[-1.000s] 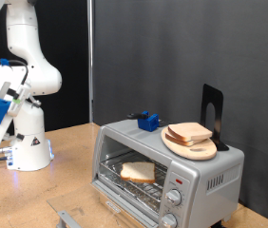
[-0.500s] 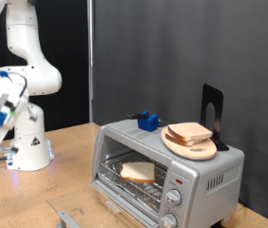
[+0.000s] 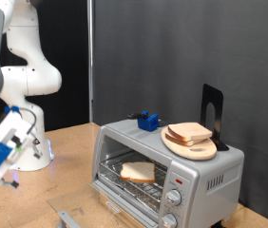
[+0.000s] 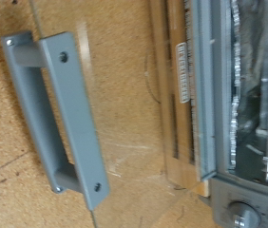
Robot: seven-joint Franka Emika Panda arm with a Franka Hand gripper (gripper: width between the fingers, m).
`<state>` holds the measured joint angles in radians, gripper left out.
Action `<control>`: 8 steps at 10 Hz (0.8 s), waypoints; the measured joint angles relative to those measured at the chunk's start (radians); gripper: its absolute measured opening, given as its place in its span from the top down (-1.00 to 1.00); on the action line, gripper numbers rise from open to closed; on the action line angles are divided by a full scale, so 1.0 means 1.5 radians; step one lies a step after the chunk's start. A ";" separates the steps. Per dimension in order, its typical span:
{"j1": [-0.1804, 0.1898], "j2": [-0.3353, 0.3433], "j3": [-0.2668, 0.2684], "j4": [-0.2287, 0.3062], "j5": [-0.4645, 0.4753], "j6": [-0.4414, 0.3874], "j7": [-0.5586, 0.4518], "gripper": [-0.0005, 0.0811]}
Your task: Make a piece of toast with the oven
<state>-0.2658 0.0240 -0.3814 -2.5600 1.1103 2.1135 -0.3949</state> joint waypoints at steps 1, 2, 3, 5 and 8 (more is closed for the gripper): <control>0.003 0.029 0.010 0.008 0.020 0.013 -0.017 -0.99; 0.006 0.058 0.021 0.017 0.040 0.022 -0.036 -0.99; 0.007 0.087 0.031 0.027 0.055 0.024 -0.057 -0.99; 0.006 0.133 0.044 0.045 0.068 0.011 -0.116 -0.99; 0.006 0.171 0.061 0.055 0.071 -0.035 -0.155 -0.99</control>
<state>-0.2571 0.2807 -0.2900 -2.4779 1.2174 2.0609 -0.6278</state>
